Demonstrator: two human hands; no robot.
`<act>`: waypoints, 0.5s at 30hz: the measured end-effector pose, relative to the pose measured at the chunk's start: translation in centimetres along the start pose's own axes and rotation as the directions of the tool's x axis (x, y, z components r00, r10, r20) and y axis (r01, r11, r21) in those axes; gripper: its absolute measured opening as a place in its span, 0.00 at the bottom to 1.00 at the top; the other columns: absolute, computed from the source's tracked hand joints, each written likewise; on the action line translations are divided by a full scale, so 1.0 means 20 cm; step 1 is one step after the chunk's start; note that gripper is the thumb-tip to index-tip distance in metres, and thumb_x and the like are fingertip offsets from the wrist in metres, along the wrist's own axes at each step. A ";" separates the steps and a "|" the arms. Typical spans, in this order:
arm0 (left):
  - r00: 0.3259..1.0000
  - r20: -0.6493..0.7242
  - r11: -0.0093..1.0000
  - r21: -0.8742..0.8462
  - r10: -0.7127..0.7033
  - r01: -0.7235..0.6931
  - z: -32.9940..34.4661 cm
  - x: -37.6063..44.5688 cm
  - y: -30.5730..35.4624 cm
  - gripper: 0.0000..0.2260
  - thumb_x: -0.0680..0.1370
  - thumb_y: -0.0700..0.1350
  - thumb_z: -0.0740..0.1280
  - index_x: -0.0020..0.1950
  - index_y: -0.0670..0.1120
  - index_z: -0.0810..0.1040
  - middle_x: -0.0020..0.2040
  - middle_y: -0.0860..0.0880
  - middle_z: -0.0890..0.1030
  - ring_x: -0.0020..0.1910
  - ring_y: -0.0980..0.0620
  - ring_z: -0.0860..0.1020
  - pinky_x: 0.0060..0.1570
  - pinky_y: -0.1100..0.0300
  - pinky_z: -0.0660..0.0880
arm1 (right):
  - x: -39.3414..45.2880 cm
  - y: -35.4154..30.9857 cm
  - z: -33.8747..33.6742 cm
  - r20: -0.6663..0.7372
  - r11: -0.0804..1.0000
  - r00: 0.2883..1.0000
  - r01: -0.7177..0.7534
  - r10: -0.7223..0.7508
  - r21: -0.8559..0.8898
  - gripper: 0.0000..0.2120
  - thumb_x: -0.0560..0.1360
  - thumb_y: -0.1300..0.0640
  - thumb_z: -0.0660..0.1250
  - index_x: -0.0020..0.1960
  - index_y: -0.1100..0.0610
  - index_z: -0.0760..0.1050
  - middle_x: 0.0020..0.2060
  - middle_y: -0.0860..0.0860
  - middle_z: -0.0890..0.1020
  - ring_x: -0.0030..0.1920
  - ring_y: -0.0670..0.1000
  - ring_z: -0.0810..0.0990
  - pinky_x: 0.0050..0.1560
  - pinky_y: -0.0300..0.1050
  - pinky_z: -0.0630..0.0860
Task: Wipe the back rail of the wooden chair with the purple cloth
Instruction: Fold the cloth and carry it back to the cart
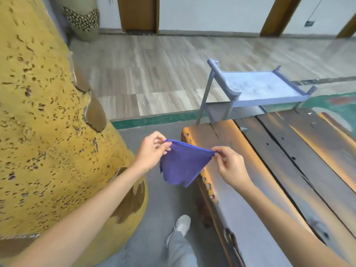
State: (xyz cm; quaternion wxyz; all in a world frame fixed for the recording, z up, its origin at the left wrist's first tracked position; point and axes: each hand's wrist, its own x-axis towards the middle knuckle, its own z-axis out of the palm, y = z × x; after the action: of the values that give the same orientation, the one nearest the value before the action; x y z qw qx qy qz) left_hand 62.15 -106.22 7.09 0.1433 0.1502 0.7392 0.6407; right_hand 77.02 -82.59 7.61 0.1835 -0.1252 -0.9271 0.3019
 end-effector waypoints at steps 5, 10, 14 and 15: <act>0.998 -0.025 0.998 0.002 0.065 -0.065 0.13 0.64 0.09 0.11 0.78 0.35 0.72 0.42 0.46 0.73 0.36 0.47 0.82 0.32 0.57 0.83 0.34 0.64 0.80 | 0.48 0.22 0.04 -0.091 0.998 0.996 -0.008 0.014 0.064 0.10 0.75 0.64 0.75 0.55 0.56 0.83 0.46 0.44 0.84 0.45 0.30 0.80 0.48 0.22 0.74; 0.996 -0.069 0.997 0.065 0.048 -0.043 0.28 1.15 0.13 0.11 0.78 0.38 0.73 0.40 0.47 0.73 0.34 0.48 0.80 0.27 0.58 0.78 0.28 0.63 0.73 | 0.97 0.42 0.08 -0.055 0.963 0.984 -0.152 0.168 0.224 0.04 0.77 0.61 0.75 0.50 0.54 0.84 0.42 0.41 0.85 0.43 0.40 0.84 0.50 0.40 0.81; 0.993 -0.106 0.994 0.105 0.052 -0.041 0.35 1.48 0.13 0.11 0.77 0.38 0.74 0.40 0.47 0.74 0.35 0.47 0.81 0.29 0.56 0.78 0.31 0.65 0.73 | 1.33 0.58 0.12 0.006 0.928 0.972 -0.228 0.236 0.293 0.02 0.78 0.60 0.73 0.50 0.54 0.82 0.45 0.49 0.86 0.44 0.47 0.86 0.51 0.48 0.82; 0.992 -0.111 0.993 0.110 0.055 -0.043 0.37 1.55 0.13 0.11 0.77 0.38 0.74 0.40 0.46 0.74 0.35 0.47 0.81 0.29 0.55 0.78 0.31 0.66 0.72 | 1.41 0.61 0.14 0.022 0.915 0.964 -0.258 0.265 0.309 0.02 0.79 0.60 0.72 0.50 0.53 0.82 0.46 0.51 0.86 0.44 0.50 0.86 0.51 0.50 0.82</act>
State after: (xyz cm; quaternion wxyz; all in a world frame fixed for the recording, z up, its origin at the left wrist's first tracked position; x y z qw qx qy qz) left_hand 36.90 -86.60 8.00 0.0767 0.1390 0.7756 0.6110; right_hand 51.97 -64.66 5.57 0.1684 -0.2208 -0.8413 0.4638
